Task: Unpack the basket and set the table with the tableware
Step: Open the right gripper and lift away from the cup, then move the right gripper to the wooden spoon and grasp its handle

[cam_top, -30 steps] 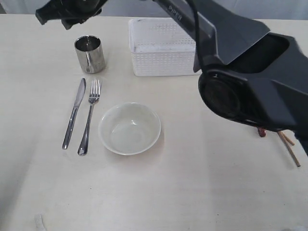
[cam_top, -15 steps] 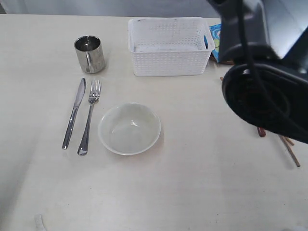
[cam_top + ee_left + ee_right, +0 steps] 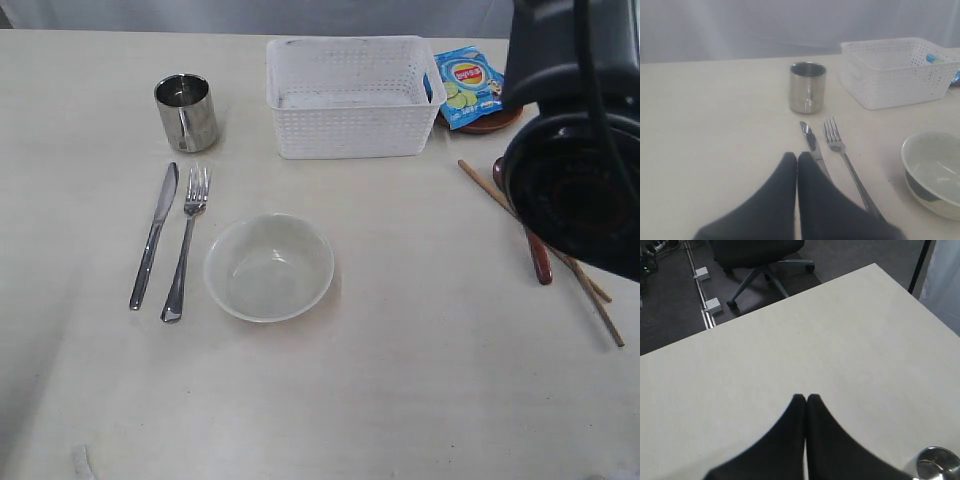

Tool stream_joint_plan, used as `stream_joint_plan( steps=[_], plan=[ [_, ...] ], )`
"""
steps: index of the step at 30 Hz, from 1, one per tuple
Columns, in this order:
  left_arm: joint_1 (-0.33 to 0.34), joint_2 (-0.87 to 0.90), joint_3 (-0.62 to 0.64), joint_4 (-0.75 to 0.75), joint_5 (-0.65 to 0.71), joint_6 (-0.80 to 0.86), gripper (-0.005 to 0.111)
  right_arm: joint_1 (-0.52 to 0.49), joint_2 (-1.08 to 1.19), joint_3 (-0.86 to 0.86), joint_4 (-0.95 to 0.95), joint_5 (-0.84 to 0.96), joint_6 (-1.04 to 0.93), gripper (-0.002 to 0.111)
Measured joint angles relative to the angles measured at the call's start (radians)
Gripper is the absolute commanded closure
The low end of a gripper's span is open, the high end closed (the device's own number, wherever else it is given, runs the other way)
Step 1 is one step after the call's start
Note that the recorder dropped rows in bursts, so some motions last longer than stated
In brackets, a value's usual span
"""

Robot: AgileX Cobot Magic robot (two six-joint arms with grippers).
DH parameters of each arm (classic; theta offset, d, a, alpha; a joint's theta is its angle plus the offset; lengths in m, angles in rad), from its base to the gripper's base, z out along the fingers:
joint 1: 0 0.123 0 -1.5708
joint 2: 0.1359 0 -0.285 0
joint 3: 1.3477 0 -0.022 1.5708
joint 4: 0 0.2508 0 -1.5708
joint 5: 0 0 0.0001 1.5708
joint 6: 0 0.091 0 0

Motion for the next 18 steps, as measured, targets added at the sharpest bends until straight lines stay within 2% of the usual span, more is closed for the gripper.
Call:
stream_joint_plan(
  steps=[2,6,12,18],
  plan=[
    [0.000,0.000,0.000,0.000,0.000,0.000,0.107,0.000,-0.002,0.000,0.039,0.000,-0.017,0.109],
    [0.000,0.000,0.000,0.000,0.000,0.000,0.107,0.000,-0.074,0.136,0.104,-0.055,-0.103,0.109],
    [0.000,0.000,0.000,0.000,0.000,0.000,0.107,0.000,-0.296,0.586,0.208,-0.239,-0.290,0.109],
    [0.000,0.000,0.000,0.000,0.000,0.000,0.107,-0.039,-0.539,1.066,0.216,-0.430,-0.346,0.109]
  ],
)
